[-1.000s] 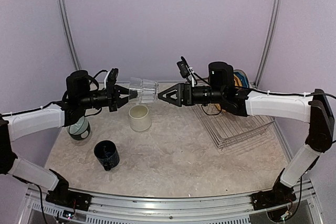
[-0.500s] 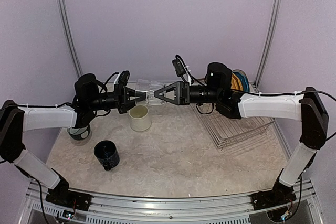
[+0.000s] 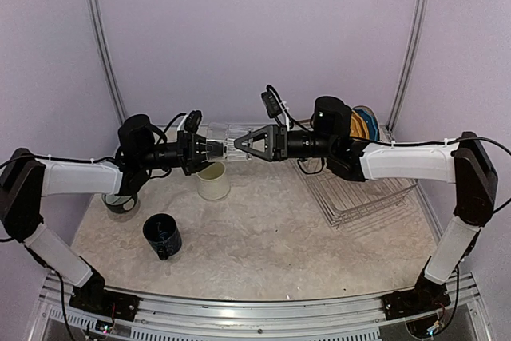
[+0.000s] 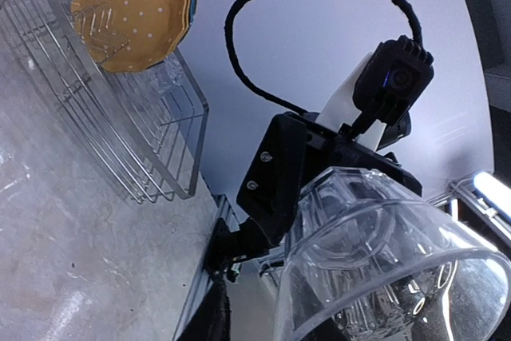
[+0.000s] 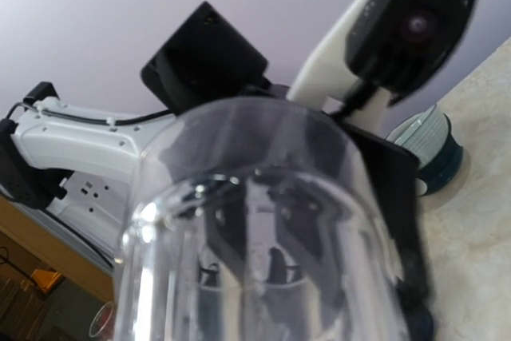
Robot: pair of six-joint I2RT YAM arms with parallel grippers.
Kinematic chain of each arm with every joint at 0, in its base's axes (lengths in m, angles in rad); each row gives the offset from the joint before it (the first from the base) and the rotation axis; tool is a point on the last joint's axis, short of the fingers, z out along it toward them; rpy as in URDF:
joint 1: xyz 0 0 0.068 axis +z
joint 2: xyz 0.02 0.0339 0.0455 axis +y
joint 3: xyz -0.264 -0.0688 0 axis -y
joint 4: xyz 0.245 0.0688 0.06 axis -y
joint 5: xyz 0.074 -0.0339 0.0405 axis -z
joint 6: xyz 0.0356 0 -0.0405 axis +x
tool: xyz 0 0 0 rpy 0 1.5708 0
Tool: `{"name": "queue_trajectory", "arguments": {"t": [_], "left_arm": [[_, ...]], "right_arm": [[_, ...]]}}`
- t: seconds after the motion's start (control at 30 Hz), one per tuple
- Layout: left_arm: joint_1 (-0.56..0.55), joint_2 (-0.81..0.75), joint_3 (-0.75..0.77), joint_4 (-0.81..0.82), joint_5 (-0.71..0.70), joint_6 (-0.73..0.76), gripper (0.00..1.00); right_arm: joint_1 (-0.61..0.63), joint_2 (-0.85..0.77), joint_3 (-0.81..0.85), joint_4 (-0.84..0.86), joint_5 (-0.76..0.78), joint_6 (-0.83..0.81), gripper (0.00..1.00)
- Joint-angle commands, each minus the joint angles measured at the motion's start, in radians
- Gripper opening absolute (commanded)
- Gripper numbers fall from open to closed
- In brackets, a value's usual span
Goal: Load the mixed dishes into the dish rack
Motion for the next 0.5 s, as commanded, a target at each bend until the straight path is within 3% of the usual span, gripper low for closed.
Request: {"name": "queue_trajectory", "arguments": {"t": [0.0, 0.13, 0.27, 0.47], "left_arm": [[-0.011, 0.027, 0.012, 0.008, 0.026, 0.001, 0.32], [-0.002, 0.01, 0.009, -0.031, 0.011, 0.028, 0.51], [0.02, -0.022, 0.009, -0.154, -0.028, 0.083, 0.65], [0.014, -0.128, 0.075, -0.593, -0.241, 0.341, 0.74]], "right_arm": [[-0.01, -0.053, -0.004, -0.015, 0.02, -0.038, 0.0], [-0.046, -0.147, -0.023, -0.196, 0.121, -0.128, 0.0], [-0.092, -0.272, -0.011, -0.512, 0.293, -0.259, 0.0], [-0.19, -0.44, 0.028, -1.065, 0.676, -0.376, 0.0]]}}
